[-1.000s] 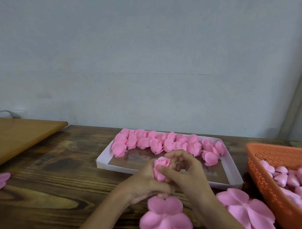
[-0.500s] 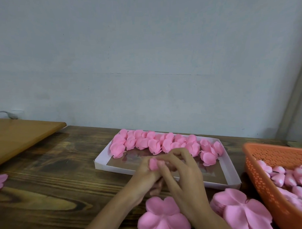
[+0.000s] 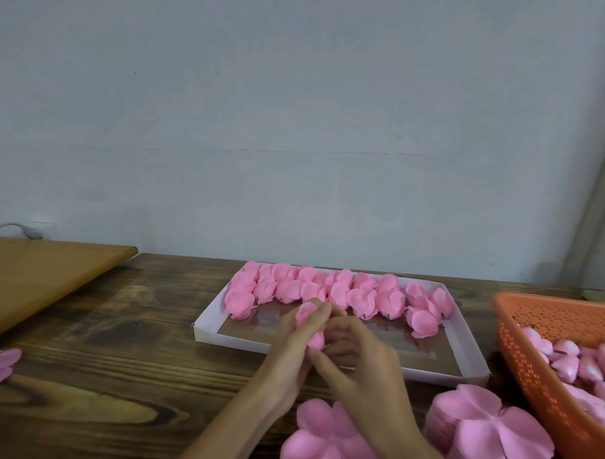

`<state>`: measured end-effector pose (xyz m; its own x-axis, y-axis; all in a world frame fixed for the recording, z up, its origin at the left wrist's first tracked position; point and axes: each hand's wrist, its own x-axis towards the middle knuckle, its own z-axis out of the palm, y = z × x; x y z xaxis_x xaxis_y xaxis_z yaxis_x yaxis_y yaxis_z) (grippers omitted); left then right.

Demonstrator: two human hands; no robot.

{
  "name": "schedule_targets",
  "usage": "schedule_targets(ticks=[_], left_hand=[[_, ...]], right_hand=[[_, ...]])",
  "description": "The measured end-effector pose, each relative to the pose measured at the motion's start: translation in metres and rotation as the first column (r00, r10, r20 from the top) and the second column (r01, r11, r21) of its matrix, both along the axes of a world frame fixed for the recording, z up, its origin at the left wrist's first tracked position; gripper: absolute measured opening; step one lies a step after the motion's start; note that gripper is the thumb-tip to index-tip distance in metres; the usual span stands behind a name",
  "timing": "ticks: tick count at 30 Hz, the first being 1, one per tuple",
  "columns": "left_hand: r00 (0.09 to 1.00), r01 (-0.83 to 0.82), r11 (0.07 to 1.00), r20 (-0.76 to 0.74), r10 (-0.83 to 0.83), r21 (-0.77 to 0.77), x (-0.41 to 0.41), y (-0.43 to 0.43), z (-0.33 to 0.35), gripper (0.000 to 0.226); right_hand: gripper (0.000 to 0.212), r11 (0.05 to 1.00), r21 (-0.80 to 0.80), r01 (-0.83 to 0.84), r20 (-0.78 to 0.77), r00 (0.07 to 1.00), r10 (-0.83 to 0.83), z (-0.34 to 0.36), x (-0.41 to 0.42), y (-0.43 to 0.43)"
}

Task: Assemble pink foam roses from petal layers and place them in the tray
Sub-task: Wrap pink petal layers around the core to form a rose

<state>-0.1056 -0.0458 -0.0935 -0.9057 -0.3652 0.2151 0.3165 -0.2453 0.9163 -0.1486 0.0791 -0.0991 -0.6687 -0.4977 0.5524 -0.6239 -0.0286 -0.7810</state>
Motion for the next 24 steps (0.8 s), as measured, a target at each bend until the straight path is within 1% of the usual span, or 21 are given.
schedule_targets(ticks=[2,5,7,9,10,13,14,16,19,24], left_hand=[[0.999,0.034,0.998,-0.019,-0.035,-0.058,0.0,0.0,0.0,0.039],[1.0,-0.006,0.988,0.025,0.01,-0.156,-0.004,0.002,-0.004,0.043],[0.998,0.002,0.993,0.06,0.006,-0.121,-0.005,0.002,-0.007,0.046],[0.998,0.0,0.996,0.062,0.006,-0.087,-0.005,0.0,-0.006,0.037],[0.998,-0.008,0.997,0.054,0.012,-0.076,-0.005,-0.001,-0.004,0.037],[0.999,-0.018,1.0,0.028,0.018,-0.024,-0.009,-0.004,-0.003,0.046],[1.0,-0.011,1.0,0.024,0.012,-0.029,-0.009,-0.005,-0.003,0.046],[1.0,-0.002,0.997,0.021,0.004,-0.075,-0.009,-0.008,-0.003,0.037],[1.0,-0.011,0.99,0.004,0.011,-0.14,-0.009,-0.016,-0.005,0.026],[0.996,0.078,0.967,-0.018,-0.085,-0.243,-0.011,-0.022,-0.009,0.038]], right_hand=[[0.032,0.999,-0.034,-0.035,0.114,0.993,0.039,0.0,-0.003,0.0],[0.034,0.994,-0.091,-0.067,0.215,0.973,0.086,0.0,-0.006,0.0],[0.035,0.992,-0.106,-0.07,0.238,0.967,0.094,-0.001,-0.005,-0.001],[0.034,0.99,-0.12,-0.073,0.242,0.965,0.1,-0.001,-0.004,-0.002],[0.032,0.988,-0.132,-0.078,0.255,0.961,0.11,-0.001,-0.005,-0.002],[0.024,0.973,-0.212,-0.096,0.339,0.926,0.165,0.001,-0.008,-0.002],[0.022,0.967,-0.239,-0.089,0.372,0.912,0.176,0.003,-0.009,-0.002],[0.018,0.958,-0.278,-0.07,0.418,0.889,0.186,0.007,-0.012,0.001],[0.016,0.955,-0.295,-0.037,0.441,0.881,0.17,0.011,-0.016,0.006],[0.019,0.966,-0.255,-0.026,0.426,0.895,0.137,0.012,-0.019,0.007]])
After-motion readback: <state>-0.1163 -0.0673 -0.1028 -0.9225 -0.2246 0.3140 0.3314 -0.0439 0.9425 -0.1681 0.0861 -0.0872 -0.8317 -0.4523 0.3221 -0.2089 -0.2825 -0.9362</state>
